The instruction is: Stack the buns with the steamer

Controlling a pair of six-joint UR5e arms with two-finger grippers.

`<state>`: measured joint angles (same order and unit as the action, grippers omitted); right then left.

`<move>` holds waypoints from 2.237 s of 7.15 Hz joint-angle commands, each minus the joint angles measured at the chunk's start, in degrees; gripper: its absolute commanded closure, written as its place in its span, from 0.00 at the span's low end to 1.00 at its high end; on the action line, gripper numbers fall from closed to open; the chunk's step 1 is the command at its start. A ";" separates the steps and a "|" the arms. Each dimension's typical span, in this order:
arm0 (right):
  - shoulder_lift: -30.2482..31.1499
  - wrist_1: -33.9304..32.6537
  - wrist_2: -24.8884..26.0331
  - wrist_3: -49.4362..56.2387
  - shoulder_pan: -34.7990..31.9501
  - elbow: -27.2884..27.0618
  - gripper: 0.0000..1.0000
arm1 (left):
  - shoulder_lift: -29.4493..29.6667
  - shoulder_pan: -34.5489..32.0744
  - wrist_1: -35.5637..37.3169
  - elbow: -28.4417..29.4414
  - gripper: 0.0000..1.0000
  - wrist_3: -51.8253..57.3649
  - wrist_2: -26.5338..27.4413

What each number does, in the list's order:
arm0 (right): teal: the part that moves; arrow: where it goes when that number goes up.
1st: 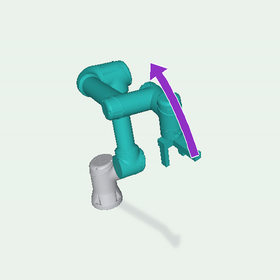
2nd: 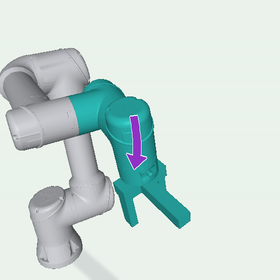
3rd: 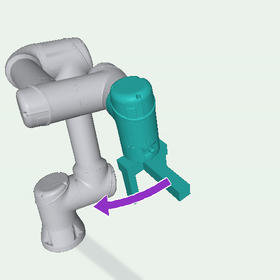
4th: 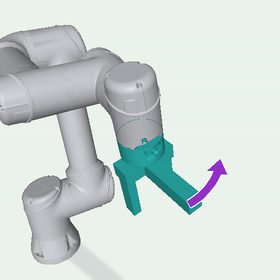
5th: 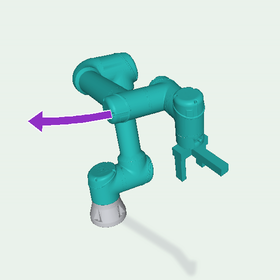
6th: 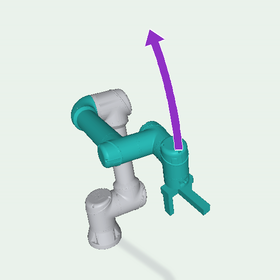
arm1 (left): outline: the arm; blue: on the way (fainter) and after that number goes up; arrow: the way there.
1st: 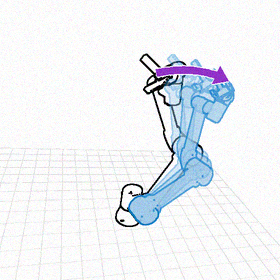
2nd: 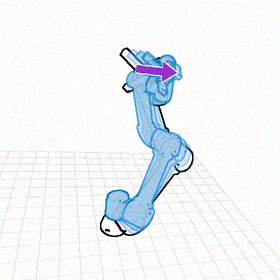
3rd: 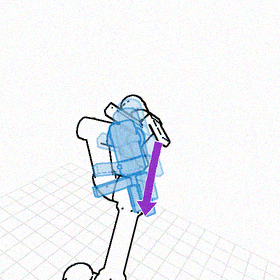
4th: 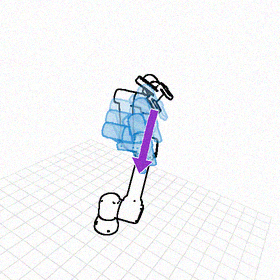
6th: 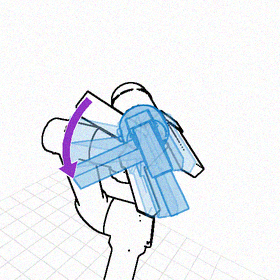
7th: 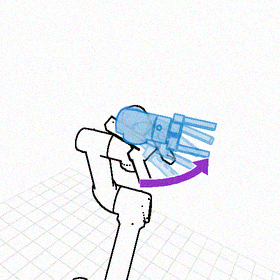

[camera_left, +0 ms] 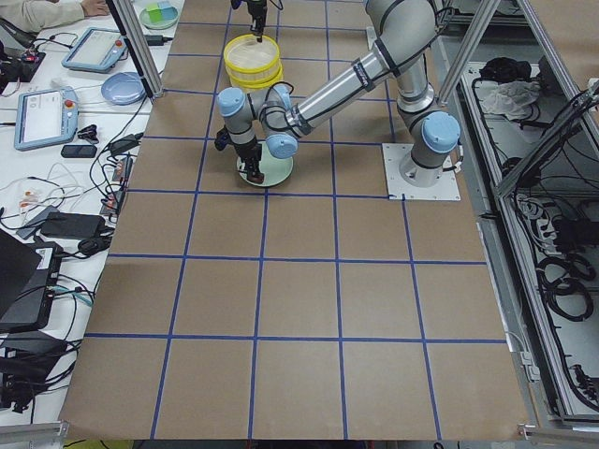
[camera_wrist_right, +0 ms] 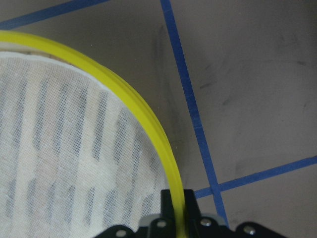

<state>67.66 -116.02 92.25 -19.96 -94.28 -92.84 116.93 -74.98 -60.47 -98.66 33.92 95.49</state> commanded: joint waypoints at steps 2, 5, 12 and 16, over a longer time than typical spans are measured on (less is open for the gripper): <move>-0.07 0.18 -0.23 0.01 -0.03 -1.29 1.00 | -1.09 -0.08 0.00 2.93 1.00 -5.61 0.13; -0.16 -0.61 -0.67 -0.08 -0.03 -1.21 0.00 | -3.99 -1.31 -1.49 6.28 1.00 -14.26 -0.04; 21.26 15.01 -0.85 6.43 2.08 0.02 0.00 | -7.60 -25.55 5.96 11.91 1.00 -67.25 -12.23; 23.22 15.29 -0.85 9.68 2.17 0.90 0.00 | -3.57 -31.87 14.59 10.77 1.00 -81.28 -22.81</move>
<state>90.61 -100.92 91.47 -11.34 -92.13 -92.29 111.90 -104.27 -47.16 -87.29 -44.80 73.86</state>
